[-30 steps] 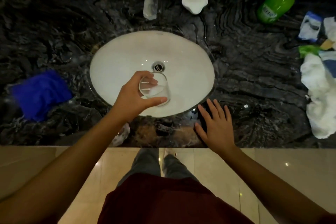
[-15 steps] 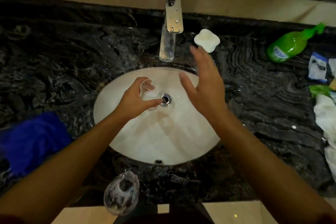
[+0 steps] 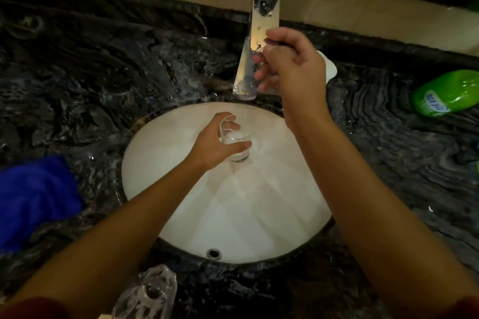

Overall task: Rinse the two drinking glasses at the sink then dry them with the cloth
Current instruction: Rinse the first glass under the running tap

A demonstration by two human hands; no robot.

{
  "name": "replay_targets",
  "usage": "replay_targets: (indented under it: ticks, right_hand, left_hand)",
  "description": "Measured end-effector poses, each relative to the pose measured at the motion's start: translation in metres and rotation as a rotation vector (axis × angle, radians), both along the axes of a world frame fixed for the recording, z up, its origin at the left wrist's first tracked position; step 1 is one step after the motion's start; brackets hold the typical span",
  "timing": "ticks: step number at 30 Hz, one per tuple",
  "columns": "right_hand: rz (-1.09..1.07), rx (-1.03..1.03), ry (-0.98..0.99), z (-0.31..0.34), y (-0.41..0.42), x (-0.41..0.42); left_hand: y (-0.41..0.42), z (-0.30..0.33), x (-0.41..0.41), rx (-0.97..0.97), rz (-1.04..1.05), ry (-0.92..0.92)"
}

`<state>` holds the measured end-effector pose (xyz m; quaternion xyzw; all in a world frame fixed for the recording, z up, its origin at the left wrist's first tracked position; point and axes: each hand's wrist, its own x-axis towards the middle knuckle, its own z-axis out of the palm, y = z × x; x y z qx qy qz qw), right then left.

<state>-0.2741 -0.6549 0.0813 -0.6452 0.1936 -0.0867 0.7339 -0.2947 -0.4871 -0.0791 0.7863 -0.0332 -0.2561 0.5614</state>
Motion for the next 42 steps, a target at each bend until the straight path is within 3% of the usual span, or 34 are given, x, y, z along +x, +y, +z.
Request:
replay_targets:
  ticks: [15, 21, 25, 30, 33, 36, 38, 40, 42]
  right_hand:
    - [0.005, 0.086, -0.146, 0.012, -0.002, 0.002]
    - [-0.070, -0.059, 0.065, -0.062, -0.004, -0.062]
    - [0.171, -0.472, 0.236, -0.112, 0.000, -0.073]
    - [0.802, -0.738, 0.344, -0.113, 0.008, -0.042]
    - [1.027, -0.645, 0.515, -0.111, 0.008, -0.022]
    - [0.984, -0.205, 0.642, -0.113, -0.005, -0.002]
    - [0.931, -0.097, 0.662, -0.119, -0.007, 0.002]
    - [0.915, -0.080, 0.712, -0.125, 0.001, -0.001]
    - [0.968, -0.262, 0.745, -0.123, 0.010, -0.003]
  left_hand:
    - [-0.018, 0.005, 0.011, 0.010, 0.032, 0.004]
    - [-0.012, 0.002, 0.016, 0.042, 0.043, 0.014]
    - [-0.008, 0.004, 0.018, 0.066, -0.007, 0.002]
    - [0.002, 0.005, 0.025, 0.132, -0.063, -0.015]
    - [0.004, 0.010, 0.025, 0.203, -0.219, -0.036]
    - [0.003, 0.010, 0.020, 0.212, -0.244, -0.057]
    - [0.001, 0.009, 0.021, 0.236, -0.215, -0.092]
    - [0.000, 0.007, 0.023, 0.284, -0.202, -0.129]
    - [0.000, 0.004, 0.022, 0.310, -0.189, -0.126]
